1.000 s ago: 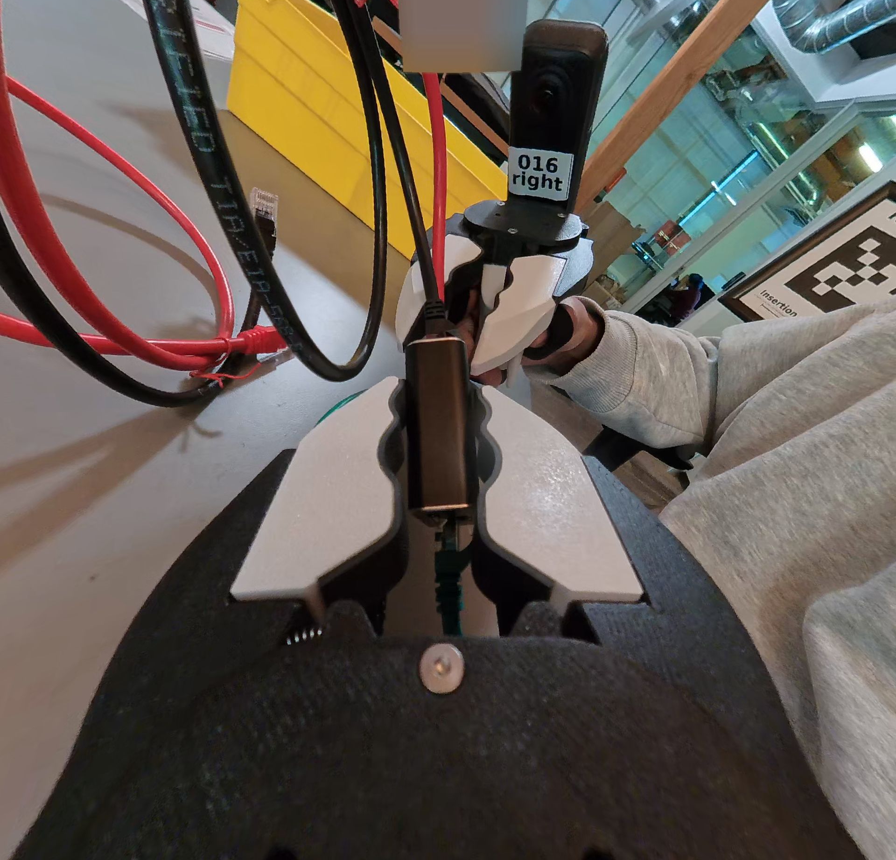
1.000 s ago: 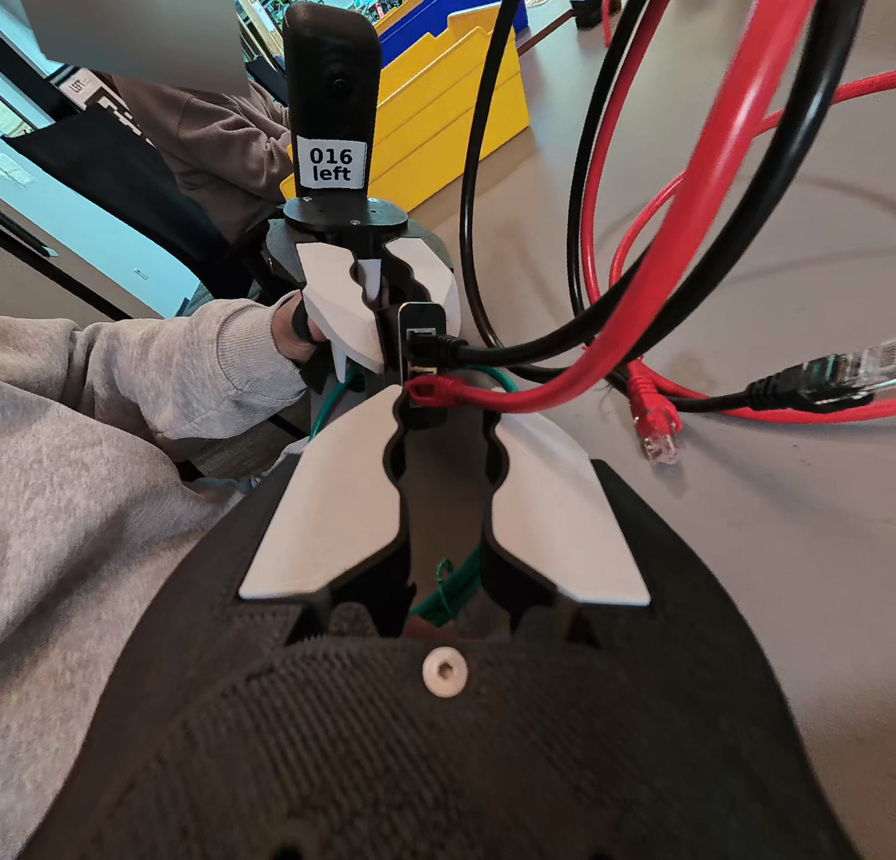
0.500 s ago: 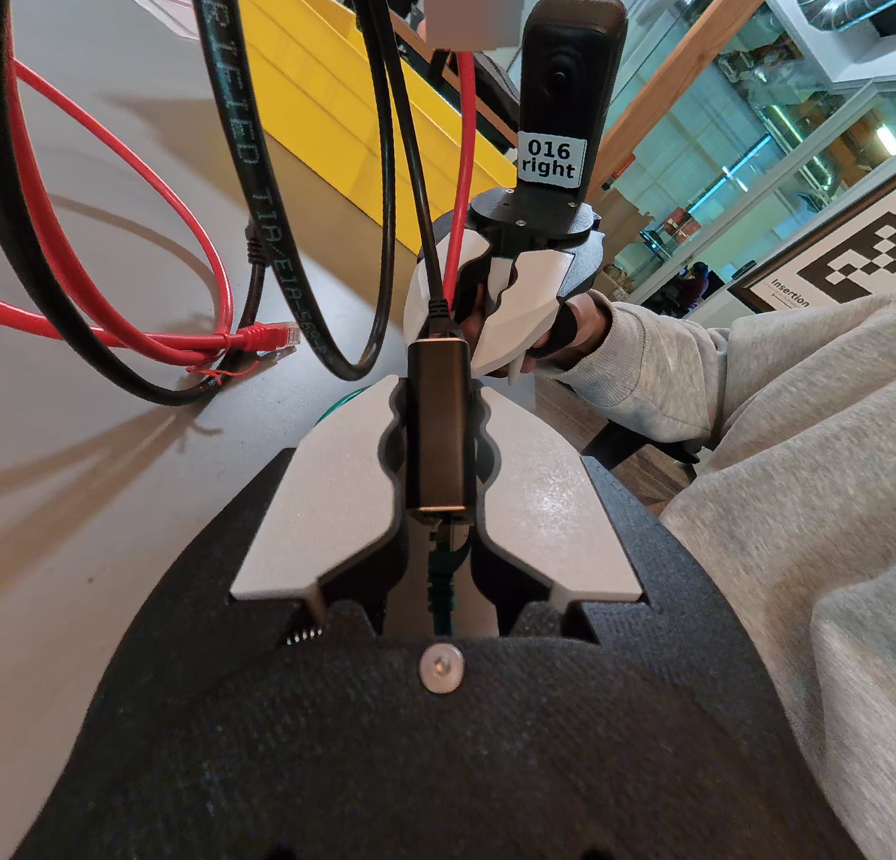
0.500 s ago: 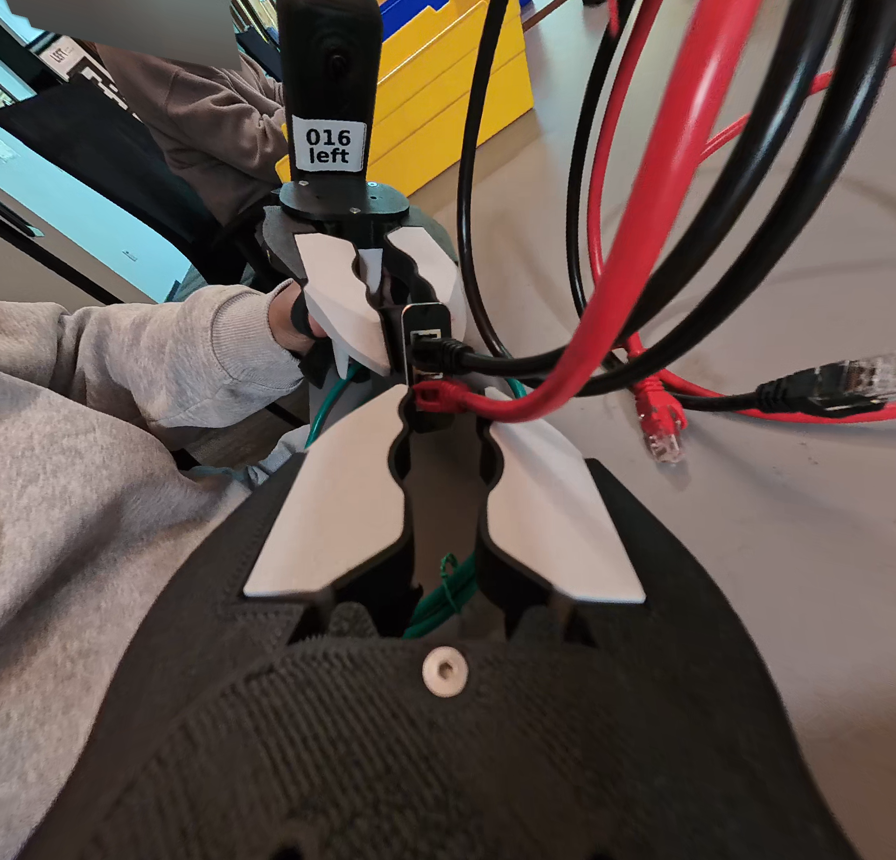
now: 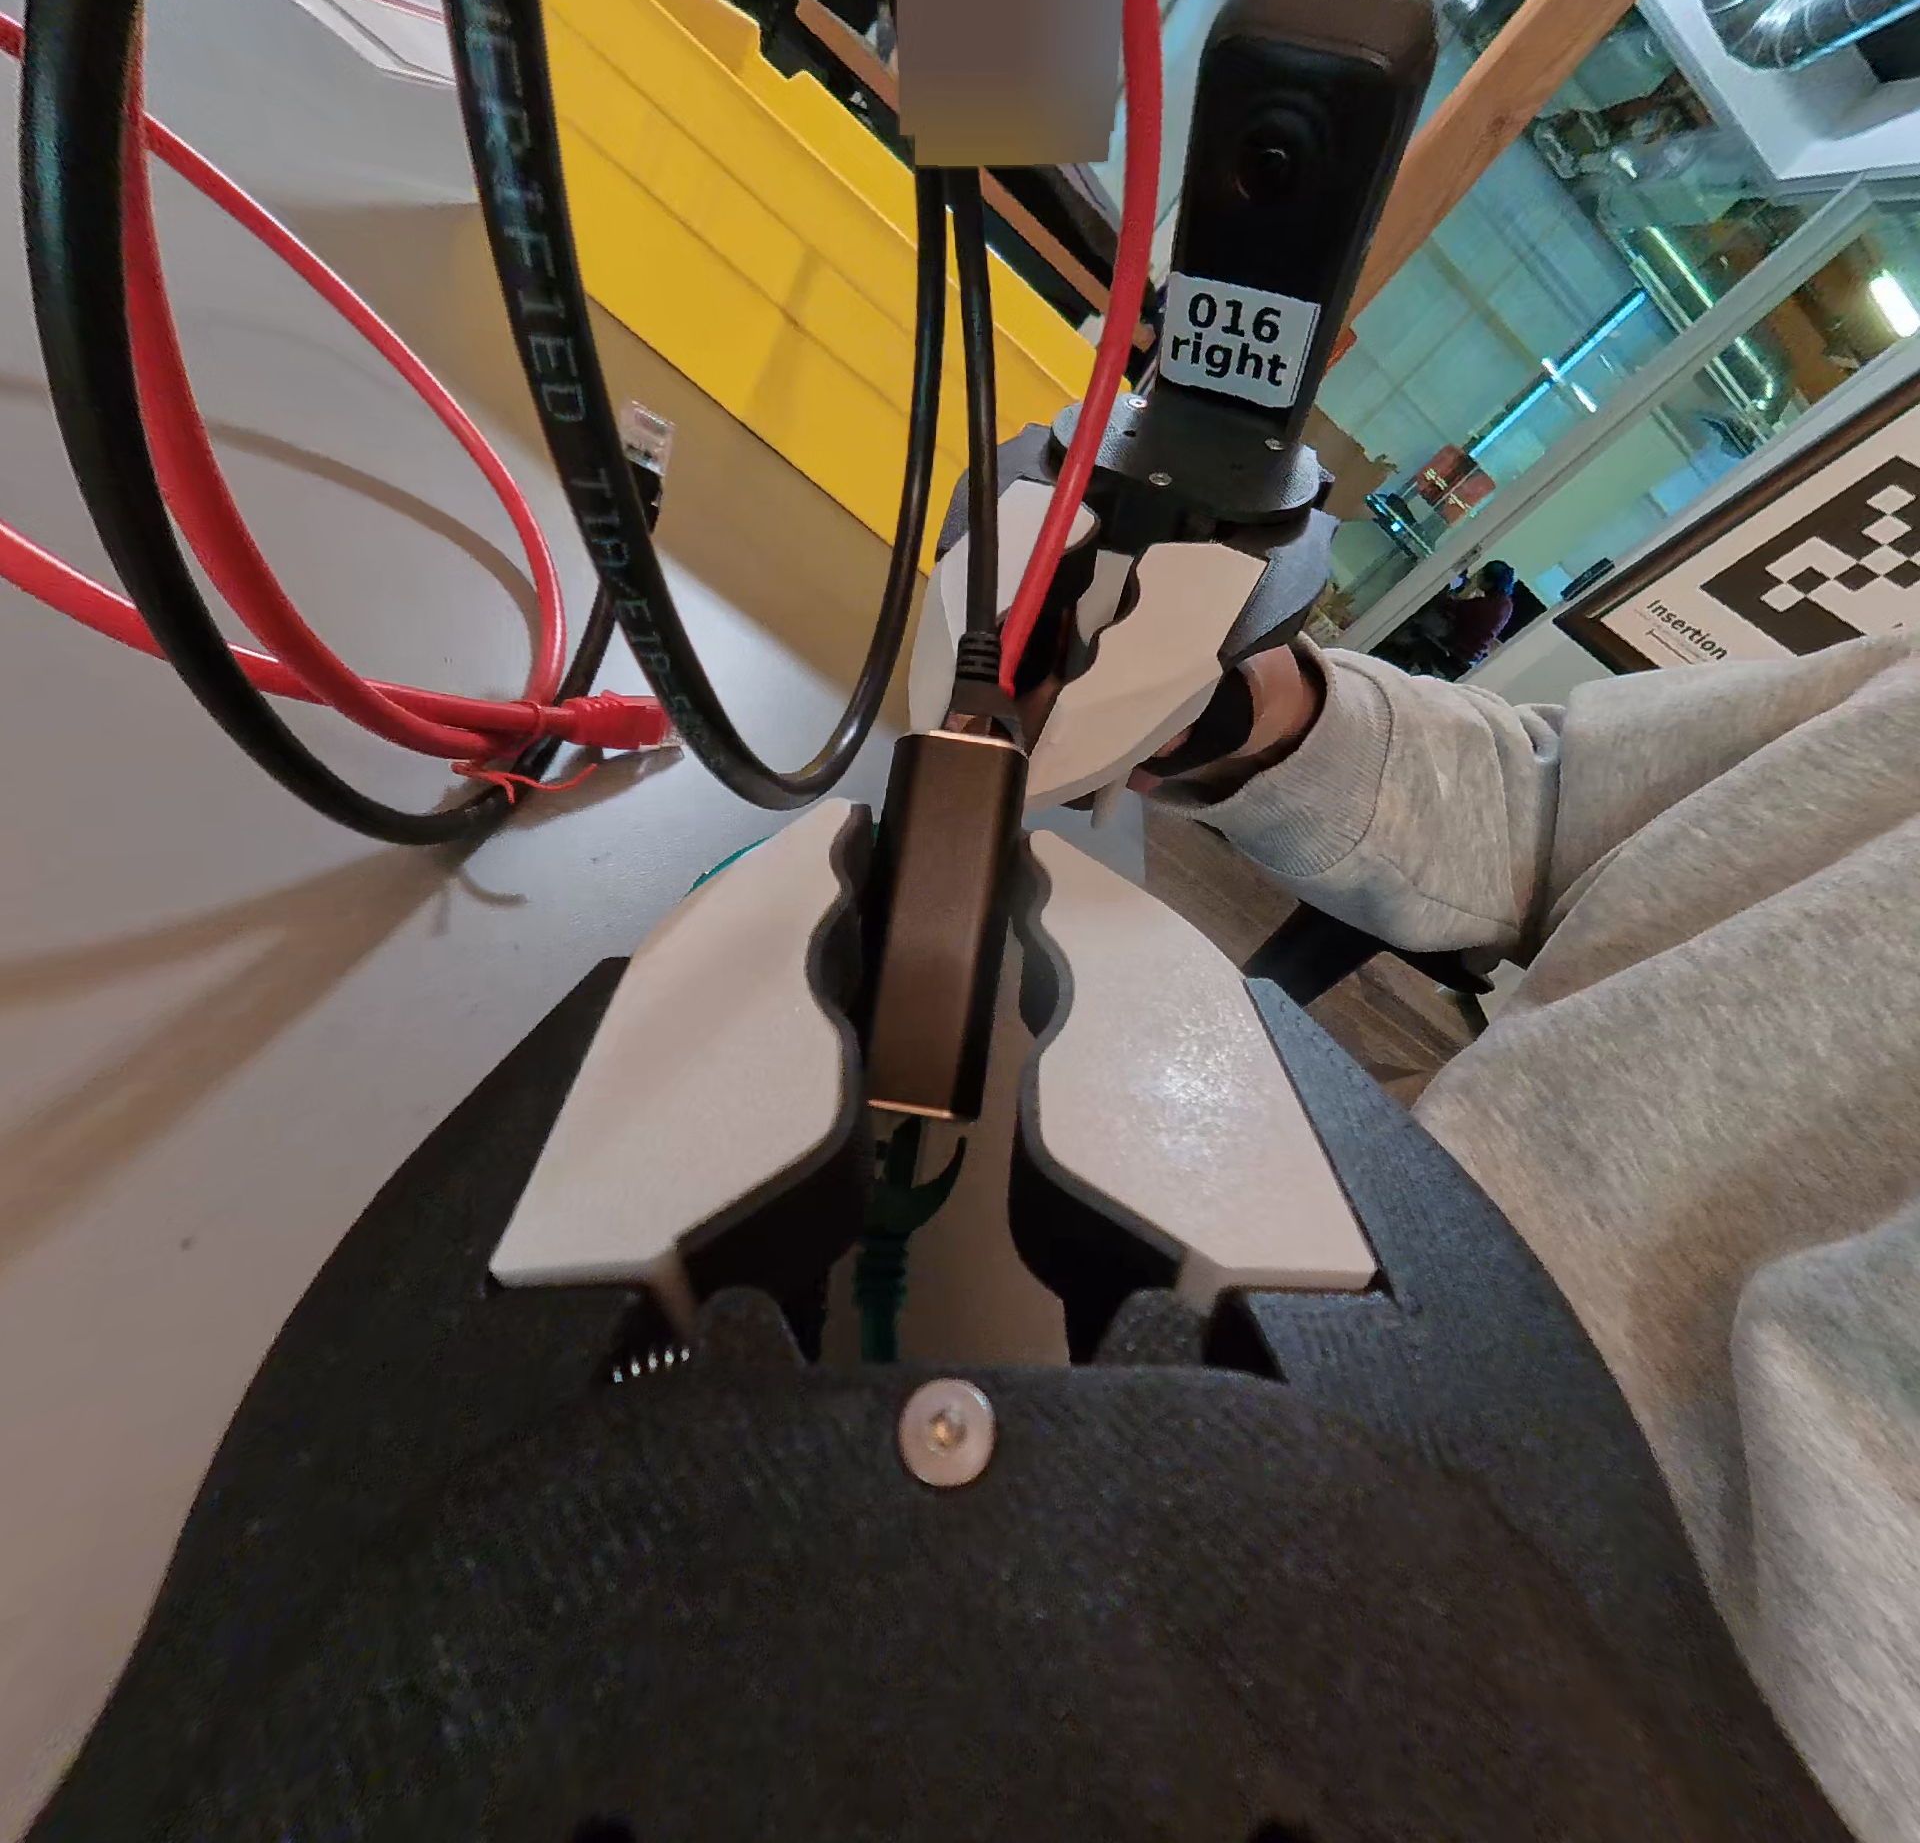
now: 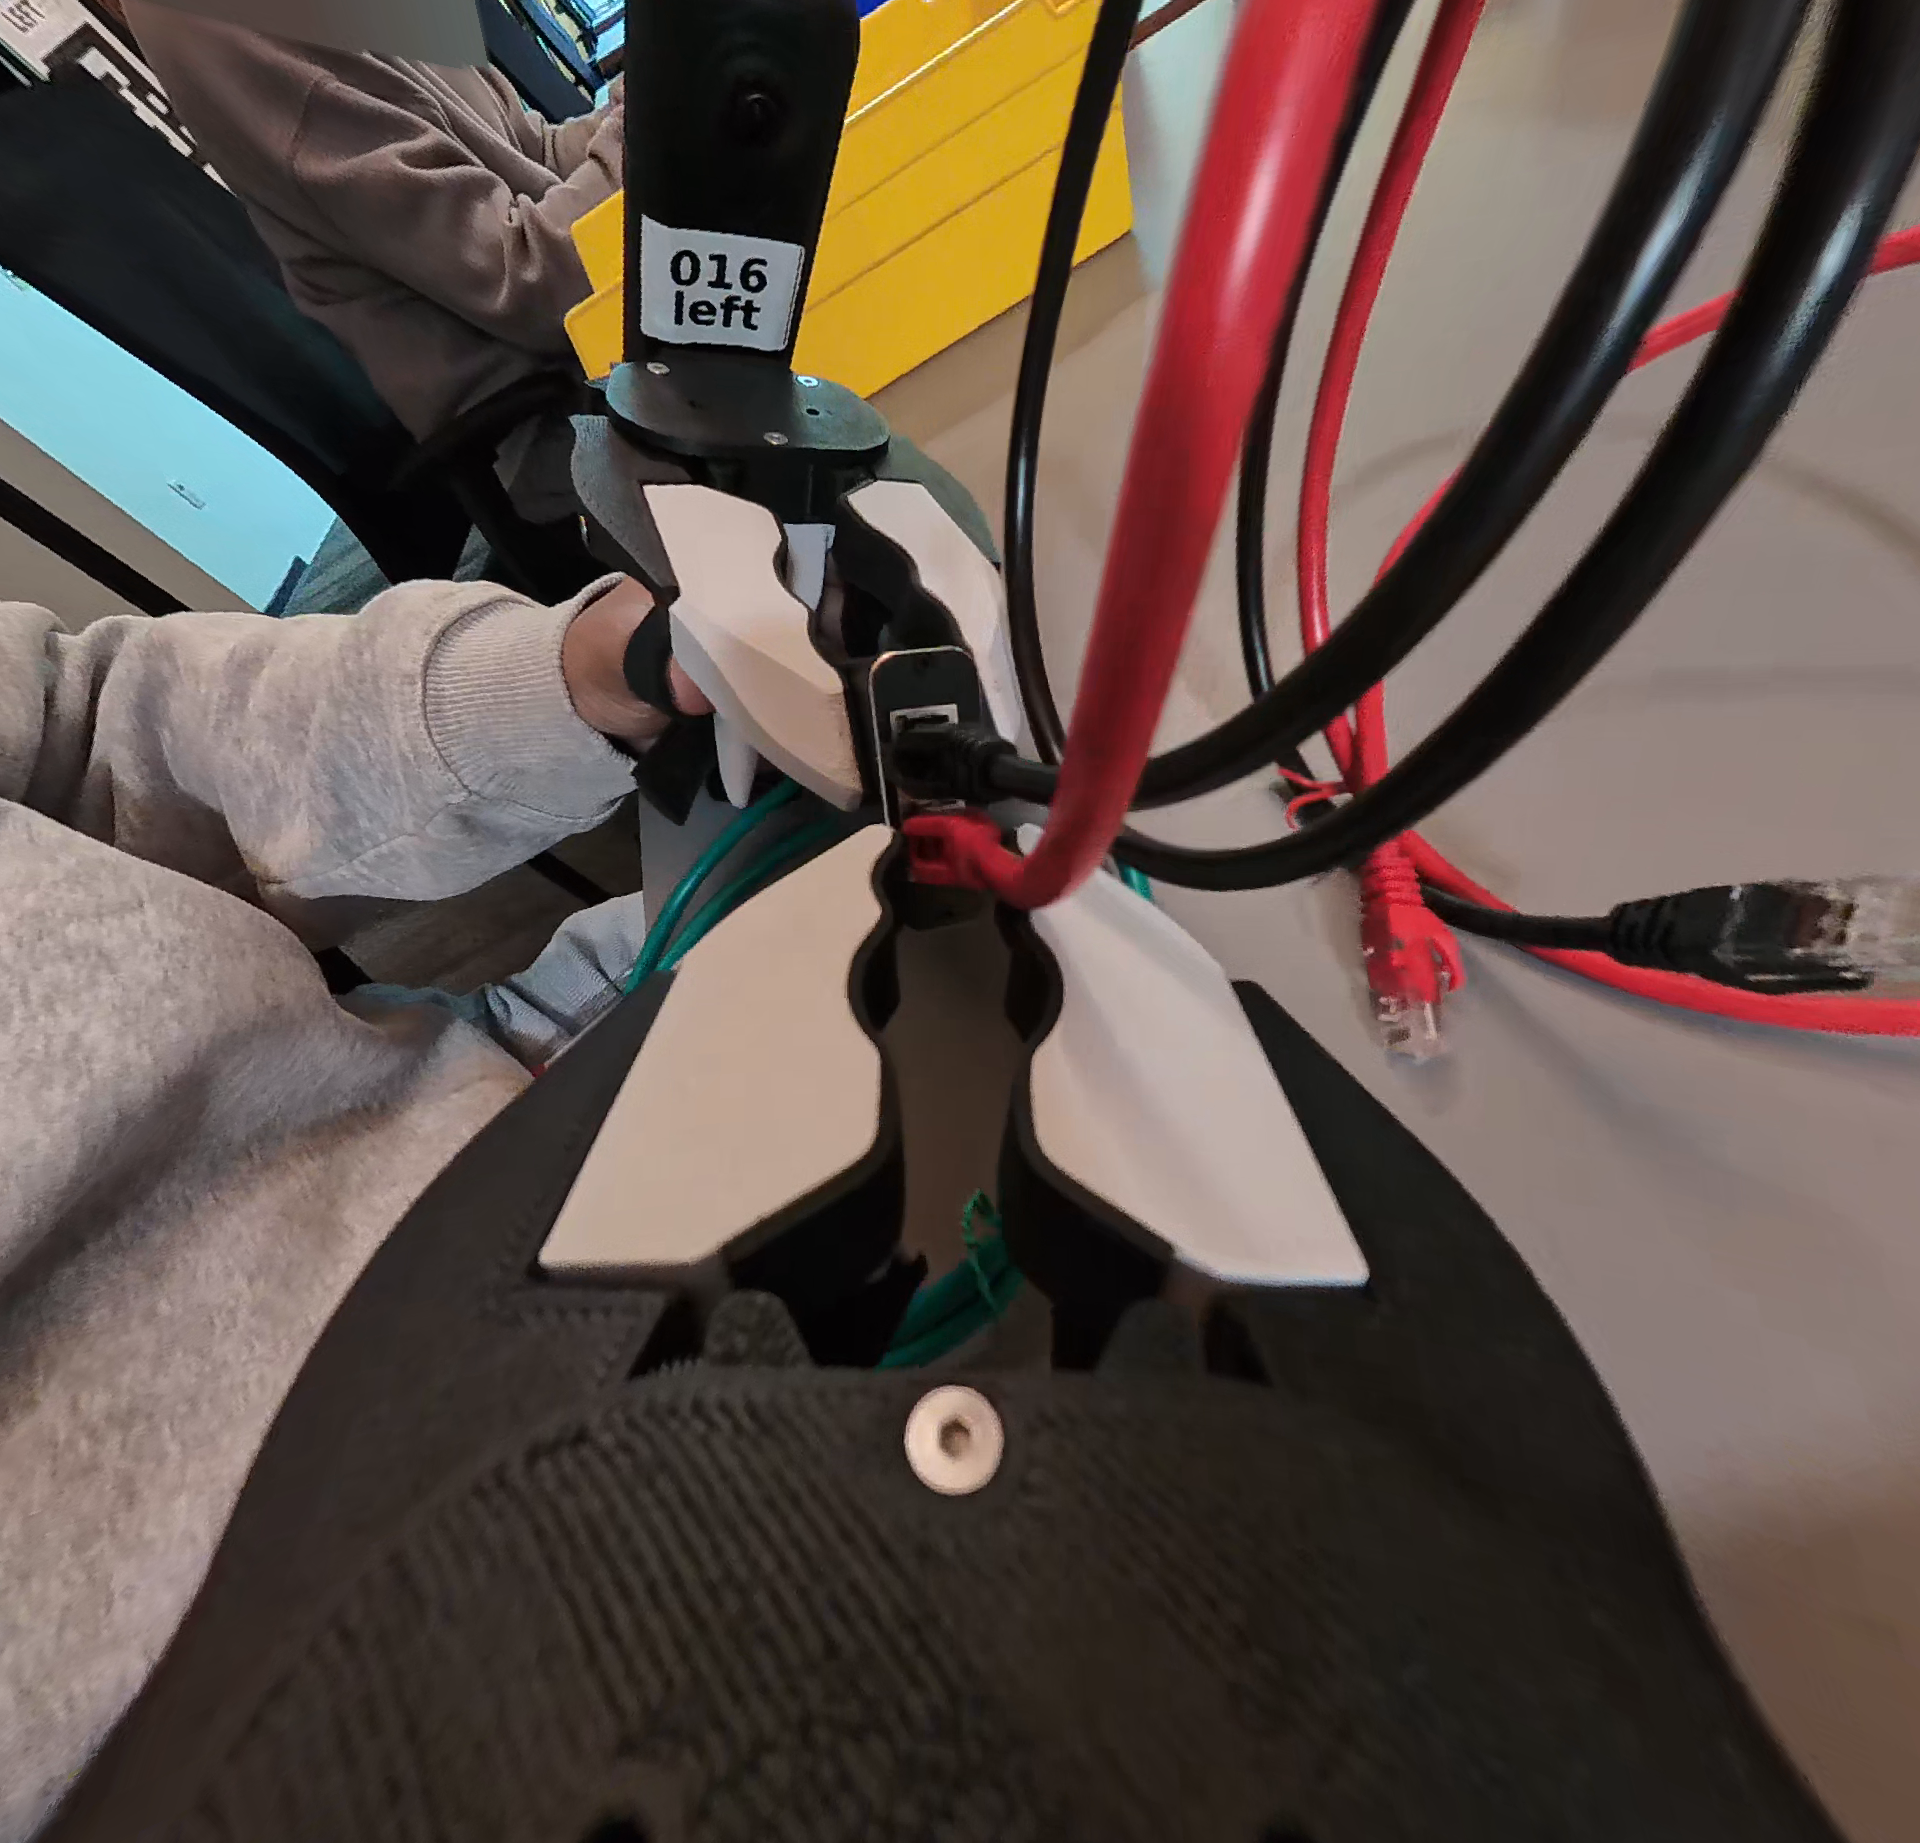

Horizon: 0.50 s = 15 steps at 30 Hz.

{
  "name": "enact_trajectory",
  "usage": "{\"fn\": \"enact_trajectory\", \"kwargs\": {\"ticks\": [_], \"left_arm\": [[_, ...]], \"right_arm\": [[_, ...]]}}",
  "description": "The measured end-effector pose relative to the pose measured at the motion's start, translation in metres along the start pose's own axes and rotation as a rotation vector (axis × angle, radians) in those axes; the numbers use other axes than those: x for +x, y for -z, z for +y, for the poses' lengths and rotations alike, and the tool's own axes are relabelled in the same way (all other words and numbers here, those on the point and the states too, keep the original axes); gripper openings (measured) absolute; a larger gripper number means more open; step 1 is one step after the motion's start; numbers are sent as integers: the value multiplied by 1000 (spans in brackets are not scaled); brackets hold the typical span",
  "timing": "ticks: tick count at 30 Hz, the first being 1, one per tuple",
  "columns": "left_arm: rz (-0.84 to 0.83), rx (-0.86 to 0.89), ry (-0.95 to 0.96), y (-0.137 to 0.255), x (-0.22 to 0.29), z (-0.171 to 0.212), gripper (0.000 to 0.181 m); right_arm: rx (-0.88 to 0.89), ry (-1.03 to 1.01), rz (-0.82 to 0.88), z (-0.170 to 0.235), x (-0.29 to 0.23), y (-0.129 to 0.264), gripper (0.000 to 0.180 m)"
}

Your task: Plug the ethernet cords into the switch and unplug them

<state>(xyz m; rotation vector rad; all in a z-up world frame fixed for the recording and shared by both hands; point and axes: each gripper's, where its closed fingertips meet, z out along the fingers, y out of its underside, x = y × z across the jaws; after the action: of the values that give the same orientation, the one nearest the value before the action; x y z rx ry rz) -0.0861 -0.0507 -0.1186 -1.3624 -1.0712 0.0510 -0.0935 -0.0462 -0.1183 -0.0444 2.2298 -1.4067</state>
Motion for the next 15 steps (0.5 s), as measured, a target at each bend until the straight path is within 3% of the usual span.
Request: {"fn": "enact_trajectory", "kwargs": {"ticks": [15], "left_arm": [[136,79,56,4,9,-13,27]], "right_arm": [[131,-70,-51,-21,-11,2,13]]}}
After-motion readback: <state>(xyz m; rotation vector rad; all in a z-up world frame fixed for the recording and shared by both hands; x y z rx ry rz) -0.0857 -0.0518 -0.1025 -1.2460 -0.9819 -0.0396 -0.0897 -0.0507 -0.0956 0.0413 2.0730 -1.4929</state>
